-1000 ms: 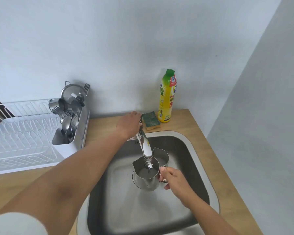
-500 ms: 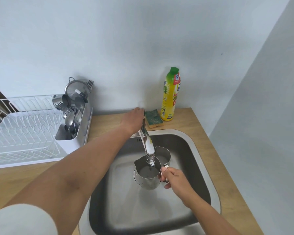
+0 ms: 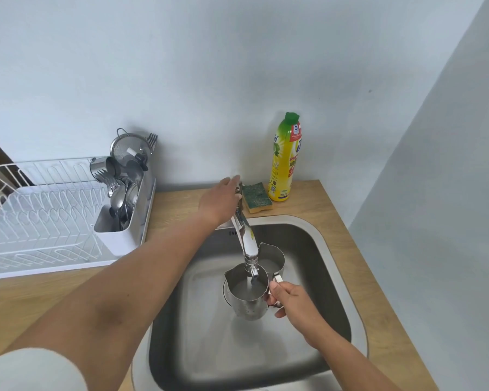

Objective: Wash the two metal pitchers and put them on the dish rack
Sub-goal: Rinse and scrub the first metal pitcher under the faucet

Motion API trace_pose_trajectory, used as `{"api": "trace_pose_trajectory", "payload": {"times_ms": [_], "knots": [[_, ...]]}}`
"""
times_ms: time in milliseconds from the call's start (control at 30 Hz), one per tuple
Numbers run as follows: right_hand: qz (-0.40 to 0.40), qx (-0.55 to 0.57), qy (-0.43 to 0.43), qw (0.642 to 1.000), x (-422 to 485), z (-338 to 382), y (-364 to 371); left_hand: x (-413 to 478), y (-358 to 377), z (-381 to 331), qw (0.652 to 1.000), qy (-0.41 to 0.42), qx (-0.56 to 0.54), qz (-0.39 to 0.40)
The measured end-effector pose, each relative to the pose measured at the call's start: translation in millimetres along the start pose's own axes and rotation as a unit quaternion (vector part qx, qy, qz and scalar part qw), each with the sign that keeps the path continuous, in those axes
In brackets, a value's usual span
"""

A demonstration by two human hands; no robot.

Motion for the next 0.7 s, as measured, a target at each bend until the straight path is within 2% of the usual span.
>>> {"api": "trace_pose_trajectory", "payload": {"times_ms": [167, 233, 267, 333, 400, 467, 567, 700], "knots": [[0.003, 0.003, 0.003, 1.000, 2.2, -3.9, 1.2, -40.1, -4.3, 16.1, 0.981, -0.061, -0.172, -0.059], [0.004, 0.003, 0.005, 1.000, 3.1, -5.8, 1.4, -65.0, 7.1, 25.1, 0.965, -0.092, -0.242, -0.048], [0.006, 0.006, 0.004, 1.000, 2.9, -5.8, 1.6, -79.1, 17.0, 32.2, 0.951, -0.121, -0.283, -0.025], [0.008, 0.013, 0.002, 1.000, 2.4, -4.8, 2.0, -109.5, 45.4, 45.0, 0.915, -0.170, -0.358, 0.068], [-0.002, 0.010, -0.001, 1.000, 2.2, -3.5, 1.8, -142.5, 75.9, 46.8, 0.890, -0.151, -0.382, 0.199], [-0.014, 0.003, -0.006, 1.000, 2.2, -2.5, 1.8, -172.9, 99.4, 41.3, 0.873, -0.111, -0.380, 0.286], [-0.001, -0.005, -0.009, 1.000, 0.1, -0.9, 3.4, -199.3, 122.0, 29.1, 0.839, -0.099, -0.452, 0.287], [0.007, -0.034, -0.002, 0.999, -1.3, -2.7, 0.7, -210.8, 144.6, 18.6, 0.825, -0.141, -0.491, 0.244]]}}
Point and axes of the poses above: each hand's wrist, its own x-axis towards the middle knuckle, its own y-axis out of the palm, z = x × y, the point moved 6 cm from there along x, towards the middle knuckle
